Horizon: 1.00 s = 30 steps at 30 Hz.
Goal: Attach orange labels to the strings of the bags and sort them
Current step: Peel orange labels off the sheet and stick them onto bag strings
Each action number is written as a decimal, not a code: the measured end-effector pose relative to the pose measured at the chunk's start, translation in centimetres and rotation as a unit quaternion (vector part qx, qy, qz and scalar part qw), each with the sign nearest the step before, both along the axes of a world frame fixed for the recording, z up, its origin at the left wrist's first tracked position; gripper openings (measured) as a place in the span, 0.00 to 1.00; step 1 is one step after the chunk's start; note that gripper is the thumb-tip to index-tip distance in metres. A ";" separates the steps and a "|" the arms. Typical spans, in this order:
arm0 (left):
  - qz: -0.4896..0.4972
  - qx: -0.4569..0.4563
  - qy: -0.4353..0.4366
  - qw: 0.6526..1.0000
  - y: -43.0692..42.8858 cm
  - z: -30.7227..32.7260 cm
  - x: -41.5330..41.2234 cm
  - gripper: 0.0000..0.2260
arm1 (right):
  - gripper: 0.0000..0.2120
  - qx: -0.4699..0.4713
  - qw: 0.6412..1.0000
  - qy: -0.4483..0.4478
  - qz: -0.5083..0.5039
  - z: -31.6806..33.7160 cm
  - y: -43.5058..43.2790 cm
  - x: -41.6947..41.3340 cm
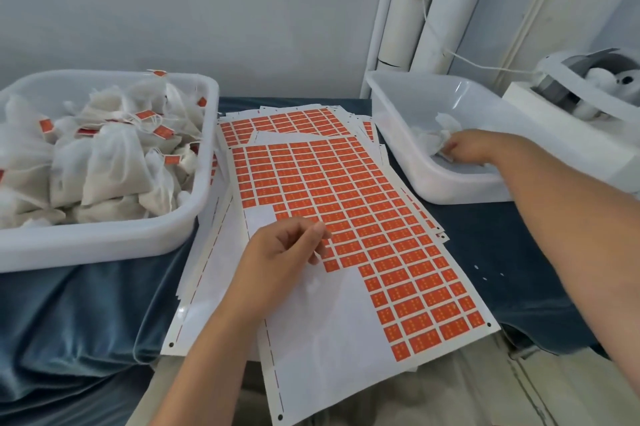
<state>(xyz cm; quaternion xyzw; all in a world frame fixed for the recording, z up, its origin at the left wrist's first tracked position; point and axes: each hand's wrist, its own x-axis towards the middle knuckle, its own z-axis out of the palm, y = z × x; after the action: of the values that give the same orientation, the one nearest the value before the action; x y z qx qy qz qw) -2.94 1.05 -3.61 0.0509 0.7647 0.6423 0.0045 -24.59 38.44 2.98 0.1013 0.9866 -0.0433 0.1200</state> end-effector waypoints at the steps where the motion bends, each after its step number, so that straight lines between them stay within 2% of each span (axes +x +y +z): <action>1: 0.000 0.004 0.001 1.000 -0.1 0.0 0.0 0.13 | 0.17 -0.021 0.999 0.026 -0.008 0.1 0.2 0.0; 4: 0.002 0.005 0.001 1.000 -0.2 0.0 0.0 0.13 | 0.15 -0.106 0.983 0.143 -0.041 1.5 0.7 0.7; 7: 0.000 0.009 -0.004 1.000 -0.1 0.1 0.0 0.11 | 0.11 -0.186 0.950 0.246 -0.040 3.5 0.5 2.8; 10: -0.003 0.013 -0.007 1.000 0.0 0.3 0.2 0.12 | 0.07 -0.272 0.917 0.289 -0.028 5.0 -1.0 5.6; 13: -0.005 0.012 0.001 1.000 0.0 0.3 0.5 0.11 | 0.10 -0.323 0.893 0.314 0.016 5.9 -3.9 9.0; 18: -0.005 0.013 0.018 1.000 0.3 0.9 1.2 0.12 | 0.13 -0.388 0.871 0.289 0.084 4.8 -9.8 15.8; 23: 0.003 -0.010 0.048 0.999 1.2 2.5 1.6 0.13 | 0.12 -0.420 0.875 0.177 0.161 1.3 -15.0 21.4; 26: -0.028 0.032 0.049 0.998 1.6 3.1 2.1 0.14 | 0.12 -0.443 0.864 0.139 0.197 -0.5 -17.5 22.7; 30: -0.003 0.089 0.017 0.996 1.8 2.9 2.7 0.13 | 0.08 -0.471 0.848 0.160 0.185 -1.6 -19.0 23.0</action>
<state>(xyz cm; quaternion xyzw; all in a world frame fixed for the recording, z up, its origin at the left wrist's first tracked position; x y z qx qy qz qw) -0.20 2.90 -0.72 0.0639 0.7041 0.7071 -0.0110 -1.57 19.39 1.42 -0.1601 0.8537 -0.4955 -0.0001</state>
